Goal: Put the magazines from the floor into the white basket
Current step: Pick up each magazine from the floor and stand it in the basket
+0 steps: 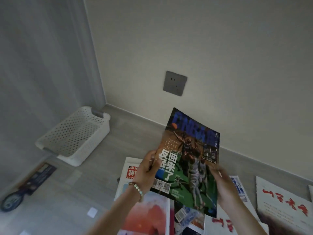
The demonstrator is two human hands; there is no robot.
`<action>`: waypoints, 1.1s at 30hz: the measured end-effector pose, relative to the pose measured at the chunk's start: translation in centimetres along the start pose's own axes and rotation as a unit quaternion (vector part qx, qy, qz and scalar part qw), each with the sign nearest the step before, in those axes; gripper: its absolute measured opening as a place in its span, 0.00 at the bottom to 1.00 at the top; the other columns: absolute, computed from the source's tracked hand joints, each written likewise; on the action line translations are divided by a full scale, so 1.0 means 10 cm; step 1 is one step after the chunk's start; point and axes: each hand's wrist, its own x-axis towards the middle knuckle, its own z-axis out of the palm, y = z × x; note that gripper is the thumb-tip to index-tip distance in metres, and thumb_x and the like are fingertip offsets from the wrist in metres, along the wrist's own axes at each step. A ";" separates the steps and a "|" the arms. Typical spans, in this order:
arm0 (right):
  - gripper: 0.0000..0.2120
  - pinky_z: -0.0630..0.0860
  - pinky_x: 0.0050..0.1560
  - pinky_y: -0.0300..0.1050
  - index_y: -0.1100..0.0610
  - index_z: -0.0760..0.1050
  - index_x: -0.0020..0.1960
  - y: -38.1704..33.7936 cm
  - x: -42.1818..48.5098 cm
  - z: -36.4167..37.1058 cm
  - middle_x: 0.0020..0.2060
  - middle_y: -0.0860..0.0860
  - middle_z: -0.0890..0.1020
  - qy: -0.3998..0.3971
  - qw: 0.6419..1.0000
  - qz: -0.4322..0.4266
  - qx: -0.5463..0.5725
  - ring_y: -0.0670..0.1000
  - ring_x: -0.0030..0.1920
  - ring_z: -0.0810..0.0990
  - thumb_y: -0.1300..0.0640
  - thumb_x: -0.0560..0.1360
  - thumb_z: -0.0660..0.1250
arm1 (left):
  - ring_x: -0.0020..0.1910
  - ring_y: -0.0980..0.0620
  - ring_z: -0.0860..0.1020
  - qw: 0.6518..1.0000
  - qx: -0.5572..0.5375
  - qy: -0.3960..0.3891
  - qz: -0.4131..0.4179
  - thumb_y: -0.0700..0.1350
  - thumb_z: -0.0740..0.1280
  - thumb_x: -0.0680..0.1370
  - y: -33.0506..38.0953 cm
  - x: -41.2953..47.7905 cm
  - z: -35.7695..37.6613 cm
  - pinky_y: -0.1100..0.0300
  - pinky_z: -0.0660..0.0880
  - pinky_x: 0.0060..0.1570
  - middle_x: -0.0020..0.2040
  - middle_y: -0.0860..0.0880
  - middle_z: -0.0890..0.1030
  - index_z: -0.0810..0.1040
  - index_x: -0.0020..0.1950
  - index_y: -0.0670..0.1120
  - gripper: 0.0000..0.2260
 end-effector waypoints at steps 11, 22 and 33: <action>0.07 0.76 0.48 0.30 0.55 0.77 0.51 -1.11 0.10 3.03 0.47 0.47 0.85 -0.213 0.933 -0.283 -0.060 0.41 0.49 0.83 0.62 0.74 0.68 | 0.36 0.58 0.80 0.971 -0.086 0.217 0.047 0.28 0.62 0.73 0.25 0.23 -2.44 0.70 0.76 0.34 0.37 0.53 0.83 0.72 0.55 0.46 0.16; 0.05 0.76 0.57 0.47 0.62 0.75 0.49 -1.09 0.52 4.60 0.50 0.60 0.83 -0.295 0.880 -0.360 -0.093 0.55 0.51 0.82 0.67 0.74 0.67 | 0.37 0.63 0.81 0.918 -0.006 0.395 0.033 0.33 0.68 0.72 -0.27 0.53 -3.08 0.72 0.76 0.35 0.37 0.55 0.83 0.71 0.37 0.56 0.17; 0.08 0.75 0.59 0.50 0.63 0.78 0.52 -0.46 1.11 4.88 0.51 0.57 0.82 -0.317 0.852 -0.345 -0.233 0.55 0.55 0.80 0.60 0.75 0.66 | 0.47 0.61 0.66 0.844 0.126 0.514 -0.090 0.45 0.76 0.65 -0.98 0.63 -3.18 0.79 0.63 0.48 0.52 0.49 0.71 0.77 0.48 0.40 0.16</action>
